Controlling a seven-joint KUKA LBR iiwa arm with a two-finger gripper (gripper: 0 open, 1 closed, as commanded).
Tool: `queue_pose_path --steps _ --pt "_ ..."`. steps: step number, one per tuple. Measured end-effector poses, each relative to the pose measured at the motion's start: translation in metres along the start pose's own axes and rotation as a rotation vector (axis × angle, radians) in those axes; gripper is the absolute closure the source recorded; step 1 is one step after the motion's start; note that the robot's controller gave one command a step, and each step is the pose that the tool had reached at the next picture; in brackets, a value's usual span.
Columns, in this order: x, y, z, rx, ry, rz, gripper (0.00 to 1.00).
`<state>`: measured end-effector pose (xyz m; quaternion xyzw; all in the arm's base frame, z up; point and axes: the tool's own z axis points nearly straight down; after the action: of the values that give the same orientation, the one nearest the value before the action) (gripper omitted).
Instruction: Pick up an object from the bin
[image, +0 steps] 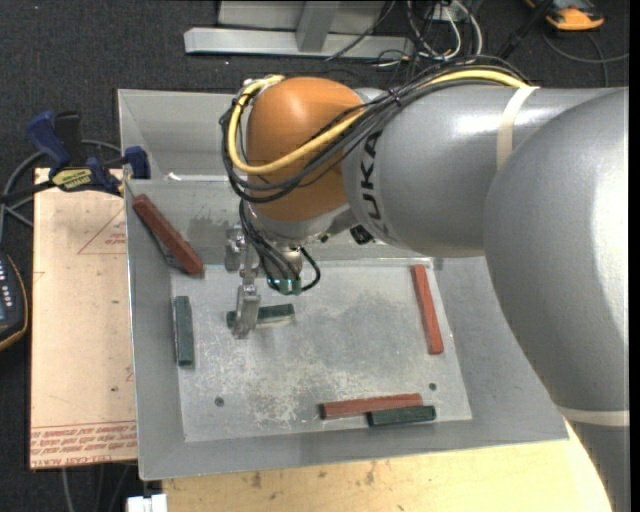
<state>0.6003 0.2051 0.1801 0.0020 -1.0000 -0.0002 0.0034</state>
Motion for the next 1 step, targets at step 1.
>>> queue_pose_path --steps 1 --pt "-0.0288 -0.0626 0.1115 0.003 -0.002 -0.038 0.00"
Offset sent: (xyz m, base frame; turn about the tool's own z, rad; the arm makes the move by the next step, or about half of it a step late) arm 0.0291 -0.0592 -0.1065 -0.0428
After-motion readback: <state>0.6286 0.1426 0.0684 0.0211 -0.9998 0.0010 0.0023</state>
